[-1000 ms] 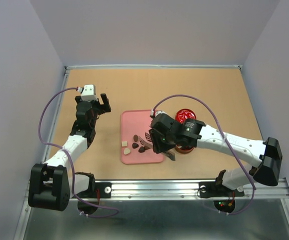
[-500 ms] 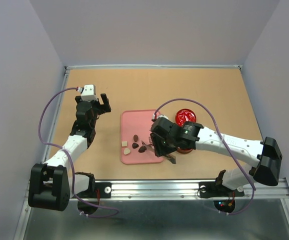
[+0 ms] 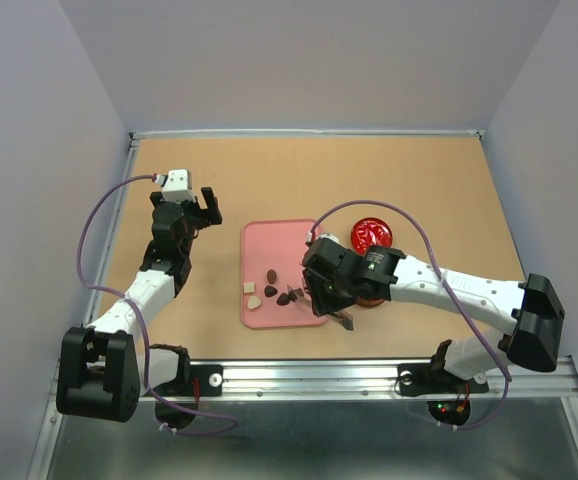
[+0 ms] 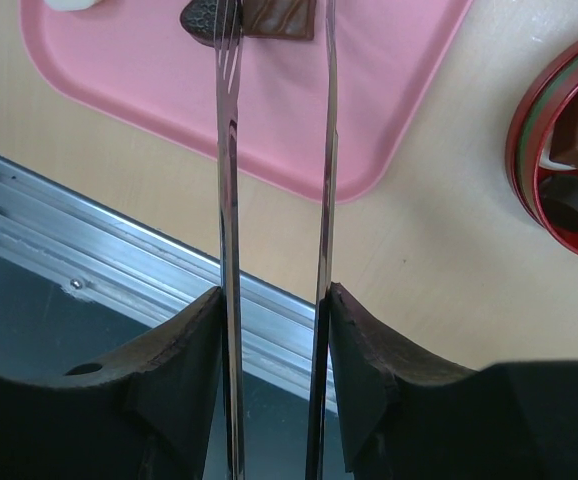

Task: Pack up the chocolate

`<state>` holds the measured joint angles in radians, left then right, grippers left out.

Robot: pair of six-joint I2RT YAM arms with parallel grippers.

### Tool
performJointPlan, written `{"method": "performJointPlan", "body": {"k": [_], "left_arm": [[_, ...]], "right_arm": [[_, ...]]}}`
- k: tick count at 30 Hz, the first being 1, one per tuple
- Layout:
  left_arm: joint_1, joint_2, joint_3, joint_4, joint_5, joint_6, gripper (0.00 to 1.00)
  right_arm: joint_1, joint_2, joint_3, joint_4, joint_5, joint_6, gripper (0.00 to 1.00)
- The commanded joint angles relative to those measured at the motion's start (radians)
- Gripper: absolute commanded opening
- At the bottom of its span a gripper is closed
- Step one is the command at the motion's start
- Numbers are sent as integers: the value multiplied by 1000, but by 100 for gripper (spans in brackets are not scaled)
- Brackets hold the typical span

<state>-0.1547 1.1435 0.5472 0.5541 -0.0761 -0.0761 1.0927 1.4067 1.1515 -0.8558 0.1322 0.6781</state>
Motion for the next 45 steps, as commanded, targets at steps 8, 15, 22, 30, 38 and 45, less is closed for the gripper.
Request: {"method": "performJointPlan", "body": {"k": [8, 15, 22, 30, 38, 45], "left_arm": [[6, -21, 34, 30, 4, -1, 96], [7, -21, 34, 29, 1, 1, 96], [7, -19, 34, 29, 1, 1, 96], [7, -18, 34, 29, 4, -1, 96], [7, -18, 34, 30, 9, -2, 96], [6, -18, 34, 29, 12, -4, 96]], "right_arm": [[1, -23, -15, 17, -2, 21, 44], [1, -41, 28, -9, 66, 23, 28], [1, -106, 134, -209, 245, 63, 27], [1, -196, 143, -406, 337, 169, 27], [1, -296, 48, -479, 296, 279, 27], [1, -339, 11, -532, 280, 325, 27]]}}
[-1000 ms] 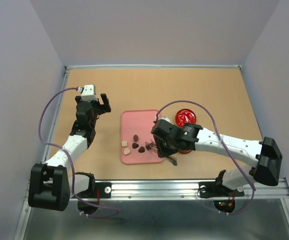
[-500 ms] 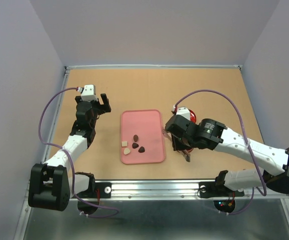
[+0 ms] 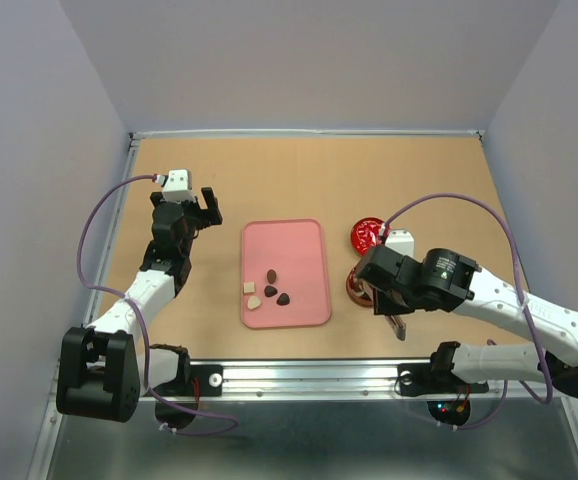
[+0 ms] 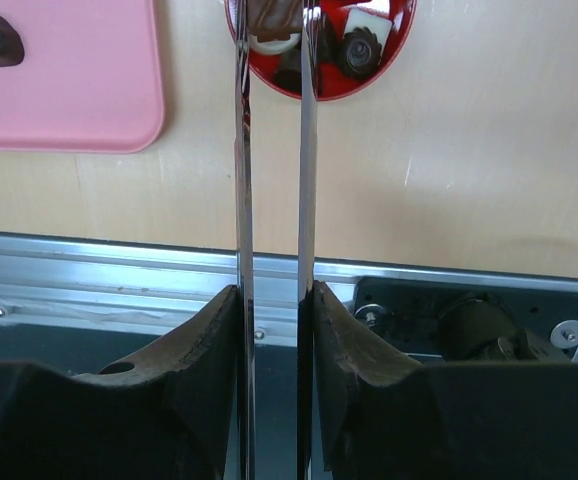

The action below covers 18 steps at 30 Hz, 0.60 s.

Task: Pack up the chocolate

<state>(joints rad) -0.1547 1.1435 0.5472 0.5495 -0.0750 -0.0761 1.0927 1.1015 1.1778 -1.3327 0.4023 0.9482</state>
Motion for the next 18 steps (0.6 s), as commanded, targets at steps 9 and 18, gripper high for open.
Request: {"method": "performJointPlan", "body": {"k": [9, 18], "left_arm": [[6, -18, 36, 33, 15, -5, 96], [6, -21, 34, 33, 17, -5, 96]], "right_arm": [[1, -14, -50, -51, -16, 57, 27], [1, -6, -64, -28, -25, 47, 30]]}}
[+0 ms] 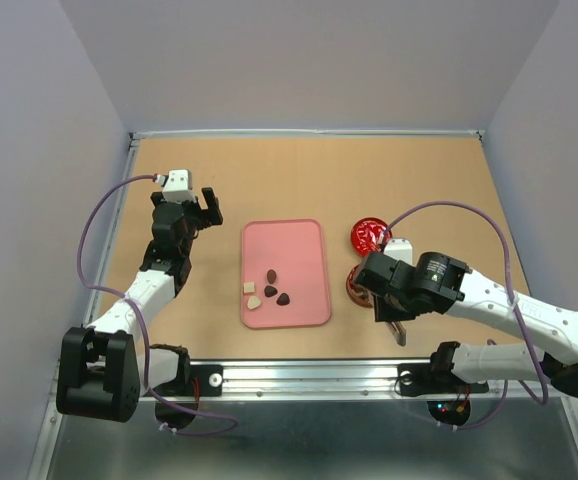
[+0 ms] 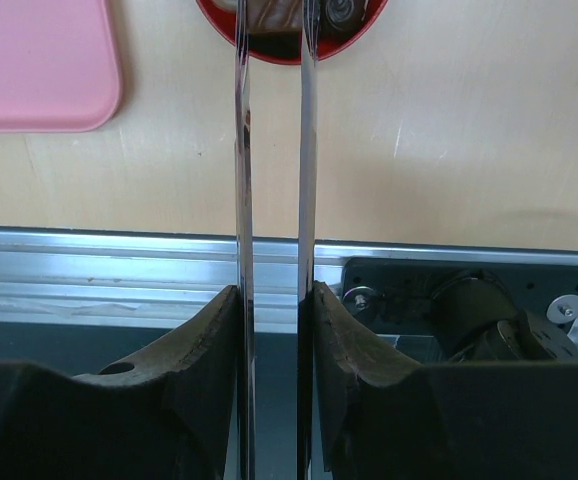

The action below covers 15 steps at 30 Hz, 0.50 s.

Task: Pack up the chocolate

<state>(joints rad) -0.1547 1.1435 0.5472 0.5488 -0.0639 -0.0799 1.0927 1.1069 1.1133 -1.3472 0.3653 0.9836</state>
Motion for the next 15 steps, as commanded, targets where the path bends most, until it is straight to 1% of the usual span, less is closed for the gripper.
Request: {"method": "performJointPlan", "body": {"k": [1, 2, 3, 6, 9, 11, 15], "left_arm": [[7, -21, 34, 34, 6, -3, 96], [7, -22, 34, 34, 6, -1, 96], [6, -22, 34, 34, 6, -1, 96], [7, -21, 34, 34, 6, -1, 96], [6, -22, 34, 36, 6, -1, 96], [6, -22, 34, 34, 6, -3, 96], [6, -22, 33, 34, 6, -4, 96]], "right_arm": [[1, -12, -1, -9, 14, 9, 31], [1, -12, 0, -7, 14, 6, 32], [1, -12, 0, -3, 15, 6, 36], [1, -13, 0, 0, 20, 4, 42], [1, -18, -1, 0, 23, 6, 50], [1, -19, -3, 0, 24, 9, 53], [1, -25, -1, 0, 32, 10, 54]]}}
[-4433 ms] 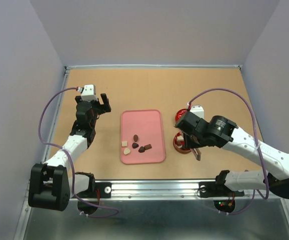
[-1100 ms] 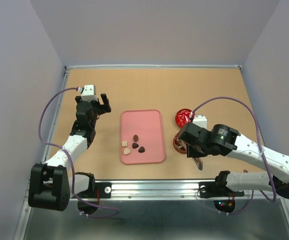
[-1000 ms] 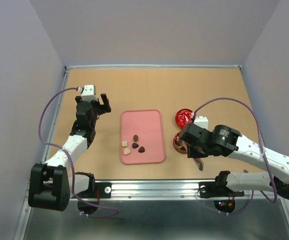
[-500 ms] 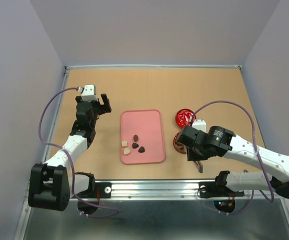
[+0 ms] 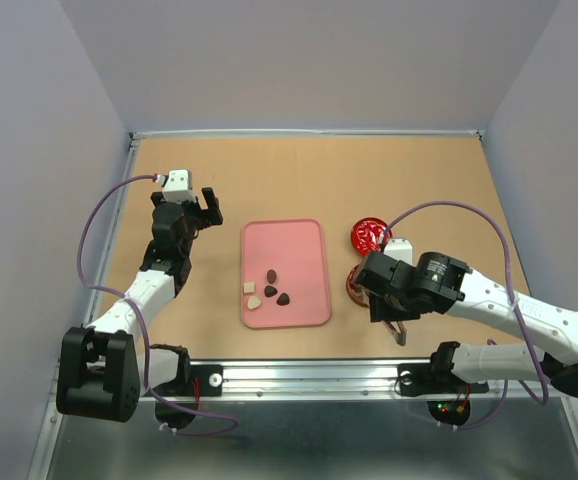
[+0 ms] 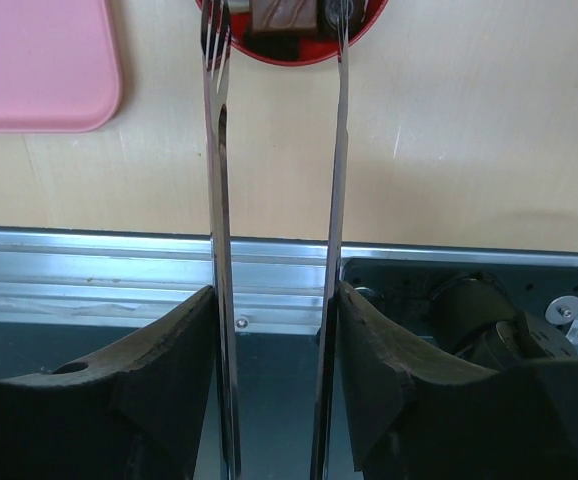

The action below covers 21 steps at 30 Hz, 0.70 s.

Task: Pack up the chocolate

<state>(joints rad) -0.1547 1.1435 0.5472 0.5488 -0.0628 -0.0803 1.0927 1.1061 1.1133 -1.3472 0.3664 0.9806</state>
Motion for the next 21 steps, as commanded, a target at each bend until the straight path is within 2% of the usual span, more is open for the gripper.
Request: {"method": "performJointPlan", "body": {"k": [1, 11, 21], "left_arm": [[6, -21, 34, 34, 3, -3, 96], [6, -21, 33, 34, 0, -1, 96], [7, -19, 34, 34, 3, -4, 96]], "right_arm": [[1, -26, 2, 0, 34, 15, 54], [1, -42, 97, -26, 132, 7, 52], [-8, 24, 209, -4, 267, -71, 50]]}}
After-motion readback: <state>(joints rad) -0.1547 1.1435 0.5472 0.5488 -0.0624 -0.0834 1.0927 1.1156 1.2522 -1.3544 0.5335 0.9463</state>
